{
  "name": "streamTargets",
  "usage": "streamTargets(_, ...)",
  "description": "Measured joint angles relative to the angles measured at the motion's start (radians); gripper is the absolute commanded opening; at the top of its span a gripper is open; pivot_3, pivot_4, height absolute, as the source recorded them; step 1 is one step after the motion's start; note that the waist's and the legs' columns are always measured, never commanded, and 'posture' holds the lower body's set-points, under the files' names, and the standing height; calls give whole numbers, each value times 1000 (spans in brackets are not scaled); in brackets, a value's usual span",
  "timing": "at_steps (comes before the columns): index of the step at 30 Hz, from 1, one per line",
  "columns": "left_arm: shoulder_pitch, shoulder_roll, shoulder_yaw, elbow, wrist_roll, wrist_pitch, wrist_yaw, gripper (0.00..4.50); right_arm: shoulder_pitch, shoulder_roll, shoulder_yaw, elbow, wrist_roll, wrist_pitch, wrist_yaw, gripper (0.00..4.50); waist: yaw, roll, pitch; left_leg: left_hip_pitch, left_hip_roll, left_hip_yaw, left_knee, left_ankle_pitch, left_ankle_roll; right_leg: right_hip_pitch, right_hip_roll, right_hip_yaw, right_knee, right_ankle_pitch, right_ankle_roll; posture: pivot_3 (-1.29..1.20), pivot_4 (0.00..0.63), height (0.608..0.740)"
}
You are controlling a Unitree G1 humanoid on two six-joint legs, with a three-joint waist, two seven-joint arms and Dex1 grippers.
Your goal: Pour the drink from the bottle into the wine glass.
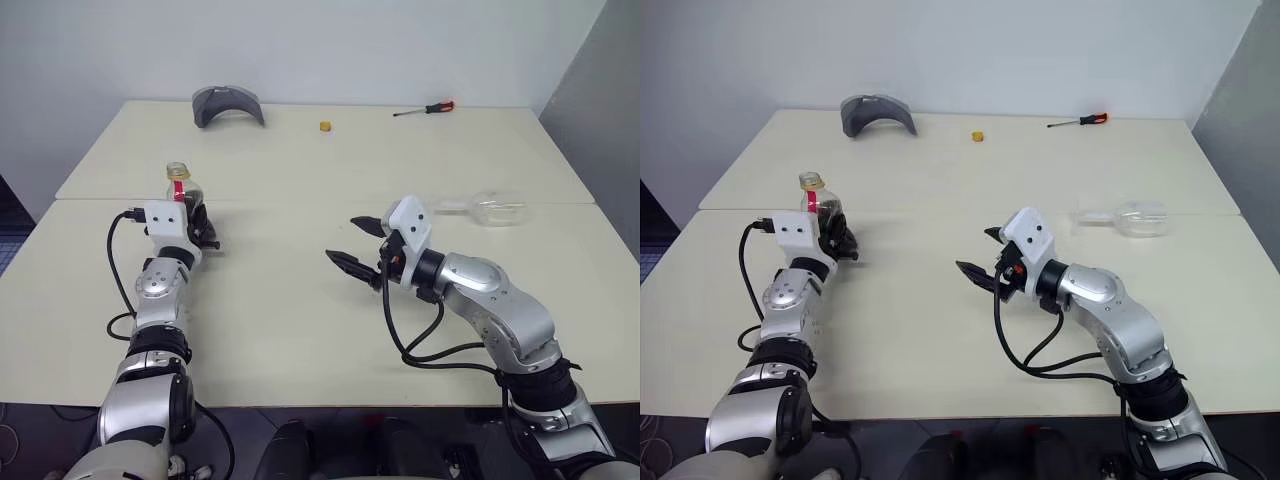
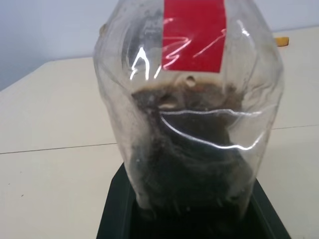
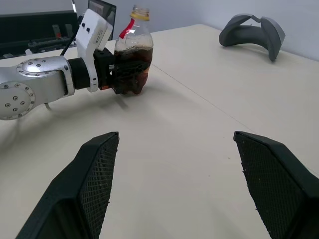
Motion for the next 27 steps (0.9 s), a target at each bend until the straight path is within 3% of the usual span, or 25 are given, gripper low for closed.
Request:
streamTargets(10, 100, -43, 9, -146, -22, 58, 9, 4472, -17, 3, -8, 31, -8, -2, 7, 3965, 0, 0, 0, 1, 0, 0, 0, 0, 0, 0, 0, 0, 2, 0, 0, 0, 150, 740)
streamTargets(17, 198, -56, 22, -322, -60, 146, 40, 4472, -18, 0, -17, 32, -9, -6, 14, 3965, -3, 0, 0, 2, 0, 0, 0, 0, 0, 0, 0, 1, 2, 0, 0, 0, 150, 740)
streamTargets(27, 545, -92, 21, -862, -131, 414, 61, 4472, 54, -55, -63, -37, -5, 9, 18, 3965, -6, 0, 0, 2, 1, 0, -1, -2, 3, 1, 0, 2, 1, 0, 0, 0, 150, 740)
